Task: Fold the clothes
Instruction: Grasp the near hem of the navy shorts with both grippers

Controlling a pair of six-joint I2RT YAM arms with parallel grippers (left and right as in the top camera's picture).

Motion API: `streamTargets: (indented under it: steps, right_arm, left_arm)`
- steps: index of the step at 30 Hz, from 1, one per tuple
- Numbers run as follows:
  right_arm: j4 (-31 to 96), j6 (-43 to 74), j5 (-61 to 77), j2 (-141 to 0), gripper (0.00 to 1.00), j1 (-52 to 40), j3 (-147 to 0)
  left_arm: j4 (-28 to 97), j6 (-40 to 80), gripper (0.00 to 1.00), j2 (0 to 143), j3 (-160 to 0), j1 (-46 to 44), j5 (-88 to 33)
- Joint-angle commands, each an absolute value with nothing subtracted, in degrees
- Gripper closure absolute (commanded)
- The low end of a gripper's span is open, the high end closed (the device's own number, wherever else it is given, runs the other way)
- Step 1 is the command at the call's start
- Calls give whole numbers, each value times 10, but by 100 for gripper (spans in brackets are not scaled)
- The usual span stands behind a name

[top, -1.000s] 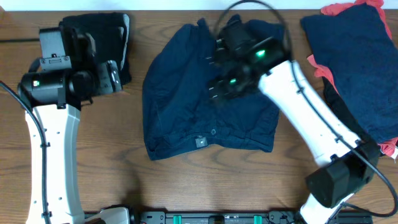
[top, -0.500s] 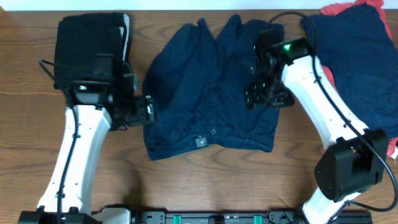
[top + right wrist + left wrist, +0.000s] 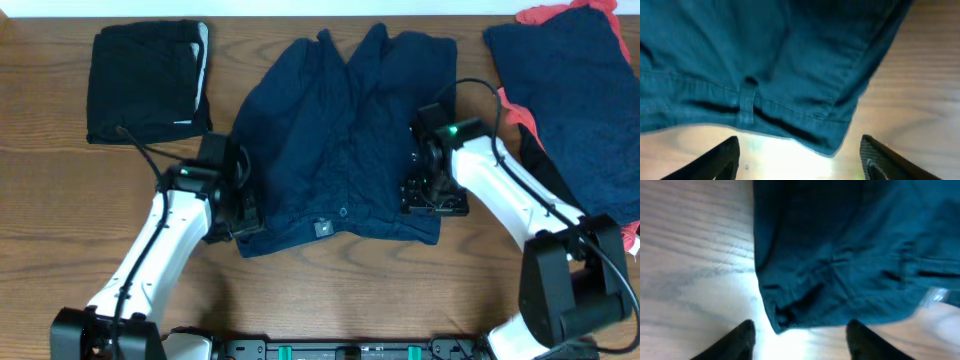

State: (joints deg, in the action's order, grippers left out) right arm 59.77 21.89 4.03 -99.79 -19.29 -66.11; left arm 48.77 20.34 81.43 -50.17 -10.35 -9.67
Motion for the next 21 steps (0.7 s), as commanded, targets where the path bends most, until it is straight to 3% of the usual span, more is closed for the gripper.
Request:
streamTargets:
  steps: [1, 6, 21]
  right_arm:
    - [550, 249, 39, -990, 27, -191, -606]
    - [481, 267, 41, -990, 28, -191, -552]
    - [427, 270, 39, -990, 27, -191, -507]
  left_arm:
    - [460, 261, 42, 814, -469, -105, -65]
    - [433, 262, 42, 814, -447, -105, -66]
    - [341, 288, 41, 816, -370, -105, -66]
